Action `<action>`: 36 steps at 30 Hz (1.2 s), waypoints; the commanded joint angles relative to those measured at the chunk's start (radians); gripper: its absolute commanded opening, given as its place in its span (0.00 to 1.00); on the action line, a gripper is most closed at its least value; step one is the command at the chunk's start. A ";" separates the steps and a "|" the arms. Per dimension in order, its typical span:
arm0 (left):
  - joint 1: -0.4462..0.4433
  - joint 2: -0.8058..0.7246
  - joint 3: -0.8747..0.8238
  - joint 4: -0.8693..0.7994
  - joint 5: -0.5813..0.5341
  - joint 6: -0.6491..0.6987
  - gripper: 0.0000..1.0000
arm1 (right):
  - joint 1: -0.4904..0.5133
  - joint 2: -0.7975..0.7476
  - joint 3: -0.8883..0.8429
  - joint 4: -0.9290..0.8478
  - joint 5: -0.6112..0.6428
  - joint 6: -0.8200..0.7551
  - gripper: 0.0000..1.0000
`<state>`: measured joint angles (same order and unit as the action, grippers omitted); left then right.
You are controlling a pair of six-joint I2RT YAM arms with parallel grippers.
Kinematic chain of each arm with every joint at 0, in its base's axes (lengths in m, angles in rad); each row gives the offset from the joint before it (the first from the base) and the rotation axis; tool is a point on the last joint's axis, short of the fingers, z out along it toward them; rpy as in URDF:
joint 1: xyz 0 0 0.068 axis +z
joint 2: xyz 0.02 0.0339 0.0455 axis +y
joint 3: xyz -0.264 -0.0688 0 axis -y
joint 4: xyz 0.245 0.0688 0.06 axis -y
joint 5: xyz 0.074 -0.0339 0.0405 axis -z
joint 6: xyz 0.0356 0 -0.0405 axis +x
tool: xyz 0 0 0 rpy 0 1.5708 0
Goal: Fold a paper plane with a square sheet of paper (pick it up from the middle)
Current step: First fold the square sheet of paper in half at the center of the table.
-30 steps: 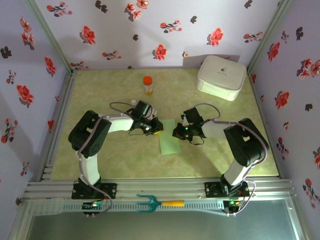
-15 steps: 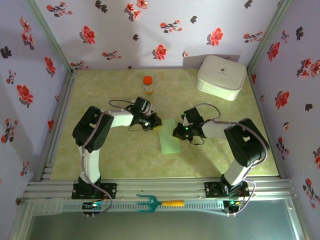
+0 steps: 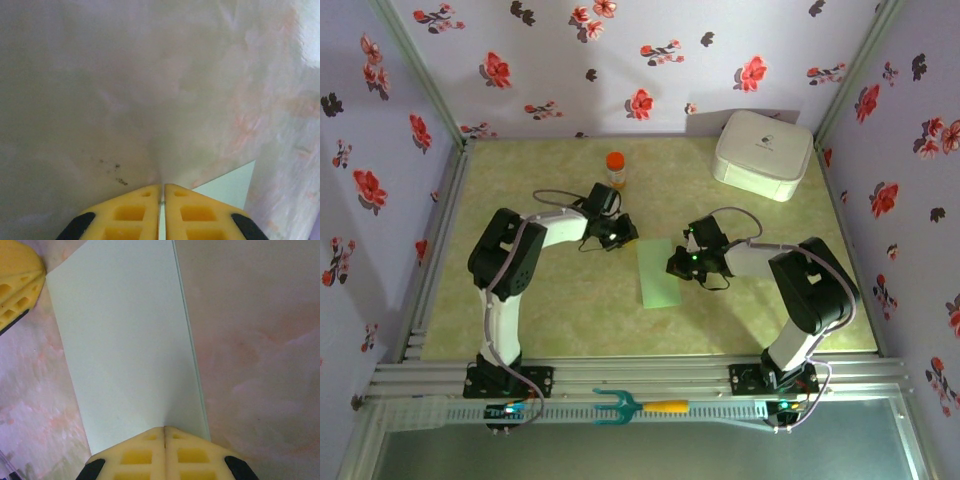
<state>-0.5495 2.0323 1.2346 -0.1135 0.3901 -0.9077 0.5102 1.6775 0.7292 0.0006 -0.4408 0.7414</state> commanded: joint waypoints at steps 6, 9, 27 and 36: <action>-0.014 -0.074 0.024 -0.108 -0.071 0.008 0.13 | -0.012 0.024 -0.057 -0.134 0.105 -0.002 0.00; -0.041 -0.141 0.005 -0.107 -0.071 0.020 0.14 | -0.012 0.022 -0.063 -0.126 0.105 0.004 0.00; -0.236 -0.294 -0.408 0.257 0.170 -0.101 0.13 | -0.015 0.015 -0.065 -0.119 0.105 0.011 0.00; -0.276 -0.268 -0.441 0.159 0.142 -0.035 0.13 | -0.015 0.012 -0.068 -0.124 0.110 0.012 0.00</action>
<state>-0.8104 1.7744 0.8146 0.0967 0.5426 -0.9852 0.5056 1.6611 0.7067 0.0154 -0.4332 0.7444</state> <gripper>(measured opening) 0.128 0.060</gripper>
